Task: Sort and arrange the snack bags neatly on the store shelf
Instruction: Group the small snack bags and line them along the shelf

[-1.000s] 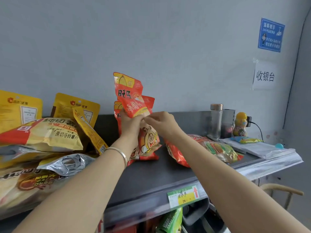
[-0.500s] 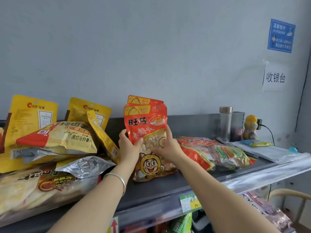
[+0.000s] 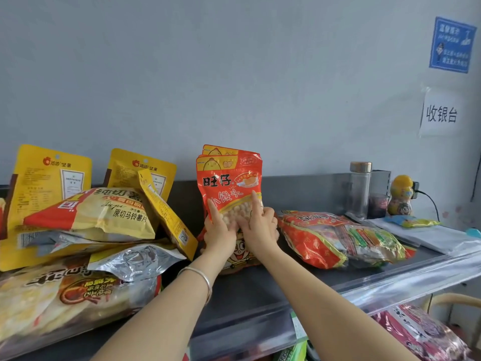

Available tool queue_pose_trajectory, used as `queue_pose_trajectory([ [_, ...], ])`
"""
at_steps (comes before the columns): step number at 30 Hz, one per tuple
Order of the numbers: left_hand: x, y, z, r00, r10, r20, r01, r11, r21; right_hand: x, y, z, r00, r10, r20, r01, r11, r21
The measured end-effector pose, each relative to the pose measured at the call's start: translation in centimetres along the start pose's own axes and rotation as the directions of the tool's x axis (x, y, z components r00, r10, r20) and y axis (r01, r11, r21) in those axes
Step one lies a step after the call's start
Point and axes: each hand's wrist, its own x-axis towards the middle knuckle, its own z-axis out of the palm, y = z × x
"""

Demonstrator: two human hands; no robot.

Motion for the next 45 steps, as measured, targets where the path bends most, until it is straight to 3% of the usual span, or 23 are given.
queue_pose_trajectory([
  [6,-0.5,0.1,0.8,0.999,0.025,-0.024,-0.02,0.986,0.163,0.5,1.3,0.2,0.998,-0.036,0.041,0.041,0.992,-0.116],
  [10,-0.8,-0.4,0.1,0.997,0.055,0.052,-0.065,0.976,0.207,-0.4,1.3,0.1,0.995,0.027,0.091,-0.021,0.998,-0.063],
  [15,-1.3,-0.3,-1.3,0.997,0.064,0.043,-0.072,0.973,0.219,-0.8,0.7,-0.9,0.996,-0.028,0.085,0.039,0.99,-0.133],
  [21,-3.0,0.7,-3.3,0.984,0.177,-0.002,-0.17,0.945,0.279,-1.7,0.2,-1.8,0.995,-0.076,0.063,0.087,0.978,-0.189],
  [25,-3.7,2.7,-5.6,0.95,0.306,-0.067,-0.275,0.918,0.286,-2.0,-1.5,-3.2,0.985,-0.171,-0.025,0.163,0.967,-0.193],
  [30,-4.2,5.7,-10.0,0.876,0.479,-0.064,-0.426,0.828,0.365,-2.3,-5.8,-3.9,0.932,-0.354,-0.08,0.342,0.93,-0.132],
  [36,-4.4,6.3,-16.9,0.804,0.588,-0.084,-0.481,0.728,0.488,-3.3,-11.9,-2.7,0.842,-0.523,-0.131,0.511,0.851,-0.12],
  [41,-4.8,3.7,-24.3,0.821,0.556,-0.125,-0.38,0.698,0.608,-5.2,-16.6,-0.5,0.767,-0.627,-0.137,0.611,0.779,-0.143],
  [45,-5.0,0.5,-29.2,0.873,0.457,-0.169,-0.273,0.745,0.609,-7.0,-19.5,2.0,0.708,-0.702,-0.077,0.685,0.71,-0.166],
])
